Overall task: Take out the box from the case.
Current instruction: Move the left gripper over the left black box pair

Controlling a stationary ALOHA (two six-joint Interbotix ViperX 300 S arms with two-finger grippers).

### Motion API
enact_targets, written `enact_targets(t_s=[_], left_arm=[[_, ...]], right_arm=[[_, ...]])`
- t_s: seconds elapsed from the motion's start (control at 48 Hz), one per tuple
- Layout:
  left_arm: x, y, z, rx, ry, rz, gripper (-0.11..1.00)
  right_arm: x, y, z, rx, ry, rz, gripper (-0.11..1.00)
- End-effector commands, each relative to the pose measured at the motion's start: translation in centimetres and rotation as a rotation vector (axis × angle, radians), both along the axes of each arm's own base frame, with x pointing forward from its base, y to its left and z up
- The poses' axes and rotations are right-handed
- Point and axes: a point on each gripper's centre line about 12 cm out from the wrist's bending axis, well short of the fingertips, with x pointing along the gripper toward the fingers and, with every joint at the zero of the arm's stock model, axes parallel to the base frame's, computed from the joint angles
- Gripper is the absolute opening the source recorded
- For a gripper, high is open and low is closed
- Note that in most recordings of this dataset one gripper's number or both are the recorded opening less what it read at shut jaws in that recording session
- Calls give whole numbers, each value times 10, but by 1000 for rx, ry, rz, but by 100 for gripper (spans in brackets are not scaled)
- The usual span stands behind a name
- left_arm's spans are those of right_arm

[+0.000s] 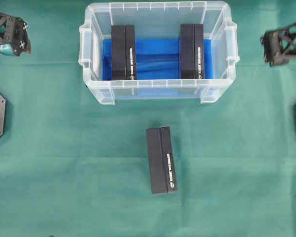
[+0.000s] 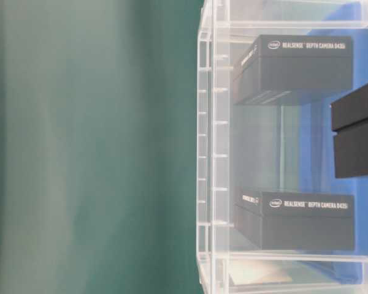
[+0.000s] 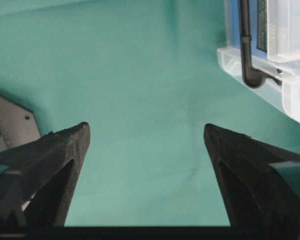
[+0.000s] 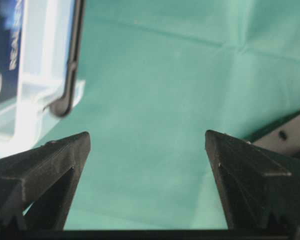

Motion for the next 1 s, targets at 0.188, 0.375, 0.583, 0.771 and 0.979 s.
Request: enact_targets(t_s=[0.188, 0.375, 0.583, 0.771, 0.979], left_arm=[[2, -1, 6, 7, -17, -9, 94], [2, -1, 5, 7, -15, -9, 94], [2, -1, 6, 6, -18, -9, 94], [8, 0, 7, 7, -20, -16, 94], [31, 1, 7, -3, 5, -47, 94]], right_arm=[[-4, -22, 7, 13, -12, -12, 93], [1, -23, 5, 18, -10, -10, 93], [2, -24, 6, 16, -14, -10, 93], [2, -24, 6, 16, -14, -11, 93], [3, -24, 6, 13, -23, -7, 93]])
